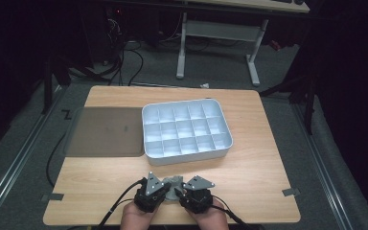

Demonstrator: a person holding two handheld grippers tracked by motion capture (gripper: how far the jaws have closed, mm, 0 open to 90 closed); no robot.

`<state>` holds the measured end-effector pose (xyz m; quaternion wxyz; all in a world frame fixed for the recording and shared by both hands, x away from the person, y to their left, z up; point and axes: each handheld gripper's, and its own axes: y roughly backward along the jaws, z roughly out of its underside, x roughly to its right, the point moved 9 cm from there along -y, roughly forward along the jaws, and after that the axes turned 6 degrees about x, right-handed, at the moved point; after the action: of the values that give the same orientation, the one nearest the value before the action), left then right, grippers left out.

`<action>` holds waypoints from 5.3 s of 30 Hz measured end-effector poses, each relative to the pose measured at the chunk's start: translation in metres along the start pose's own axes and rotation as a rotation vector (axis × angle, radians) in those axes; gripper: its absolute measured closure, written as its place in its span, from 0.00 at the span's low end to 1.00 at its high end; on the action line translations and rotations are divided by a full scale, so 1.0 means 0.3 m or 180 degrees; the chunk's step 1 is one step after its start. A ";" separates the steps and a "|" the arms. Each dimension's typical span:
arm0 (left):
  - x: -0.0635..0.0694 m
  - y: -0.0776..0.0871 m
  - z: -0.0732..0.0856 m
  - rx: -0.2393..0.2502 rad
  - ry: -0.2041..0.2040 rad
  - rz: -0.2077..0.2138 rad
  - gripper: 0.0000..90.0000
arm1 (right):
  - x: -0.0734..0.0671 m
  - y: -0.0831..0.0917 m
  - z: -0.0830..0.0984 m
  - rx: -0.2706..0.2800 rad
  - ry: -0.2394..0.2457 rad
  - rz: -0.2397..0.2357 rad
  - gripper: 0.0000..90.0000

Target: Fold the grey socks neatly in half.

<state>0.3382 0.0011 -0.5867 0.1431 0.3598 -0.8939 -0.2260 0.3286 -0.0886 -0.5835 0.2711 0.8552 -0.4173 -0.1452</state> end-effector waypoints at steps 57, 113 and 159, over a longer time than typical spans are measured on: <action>0.007 -0.001 0.002 -0.0014 -0.0047 0.0015 1.00 | -0.028 0.019 -0.030 0.0120 -0.0449 -0.0246 0.92; -0.014 0.031 -0.034 0.0250 0.0346 0.0265 0.82 | 0.003 -0.006 -0.014 0.0087 -0.0642 -0.0293 1.00; 0.061 0.007 0.012 -0.0111 0.0468 0.0394 0.90 | -0.014 0.046 -0.057 0.0246 -0.0481 -0.0244 0.98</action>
<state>0.3228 -0.0093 -0.5869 0.2283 0.3169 -0.8974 -0.2052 0.3252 -0.0865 -0.5615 0.1999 0.8670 -0.4087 -0.2033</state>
